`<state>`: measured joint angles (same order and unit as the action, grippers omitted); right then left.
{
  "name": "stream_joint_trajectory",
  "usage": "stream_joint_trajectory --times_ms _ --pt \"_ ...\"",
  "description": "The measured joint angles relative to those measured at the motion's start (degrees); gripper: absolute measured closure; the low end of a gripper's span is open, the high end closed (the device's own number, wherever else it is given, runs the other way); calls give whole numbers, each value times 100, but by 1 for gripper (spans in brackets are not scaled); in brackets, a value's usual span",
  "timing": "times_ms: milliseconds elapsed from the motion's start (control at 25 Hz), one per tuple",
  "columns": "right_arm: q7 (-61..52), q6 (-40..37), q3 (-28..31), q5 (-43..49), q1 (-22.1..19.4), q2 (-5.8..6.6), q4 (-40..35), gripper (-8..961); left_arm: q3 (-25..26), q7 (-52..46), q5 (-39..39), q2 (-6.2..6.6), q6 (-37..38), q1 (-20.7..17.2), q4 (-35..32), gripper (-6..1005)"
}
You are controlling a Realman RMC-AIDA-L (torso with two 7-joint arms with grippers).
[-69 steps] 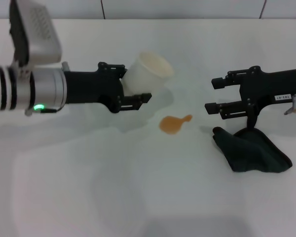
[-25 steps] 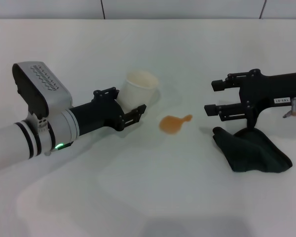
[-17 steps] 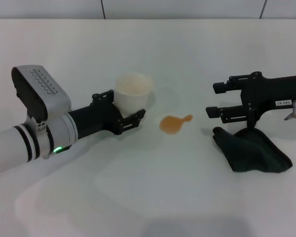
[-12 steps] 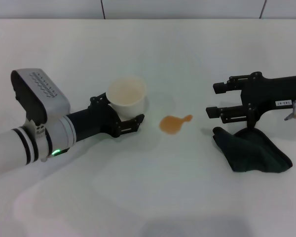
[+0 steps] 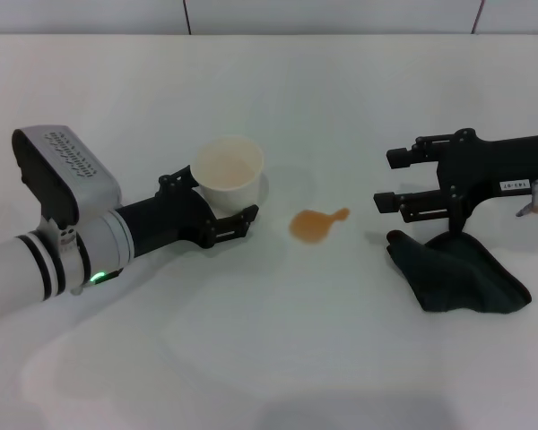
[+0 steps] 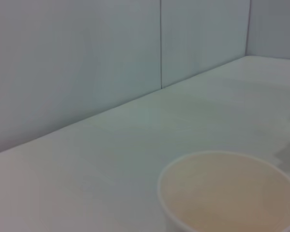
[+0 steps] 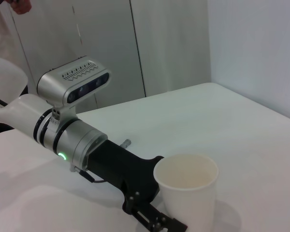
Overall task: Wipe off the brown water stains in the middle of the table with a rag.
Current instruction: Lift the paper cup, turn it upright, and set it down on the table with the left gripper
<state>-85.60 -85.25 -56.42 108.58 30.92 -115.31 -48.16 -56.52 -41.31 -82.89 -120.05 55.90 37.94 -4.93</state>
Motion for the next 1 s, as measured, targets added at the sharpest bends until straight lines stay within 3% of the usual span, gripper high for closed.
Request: stream_joint_trajectory --times_ms 640,1000 --pt "0 0 0 -4 20 -5 -1 246 4 104 290 17 420 -450 -206 150" --pt "-51 -19 0 -5 -26 -9 -35 246 -22 -88 276 67 1045 -950 -627 151"
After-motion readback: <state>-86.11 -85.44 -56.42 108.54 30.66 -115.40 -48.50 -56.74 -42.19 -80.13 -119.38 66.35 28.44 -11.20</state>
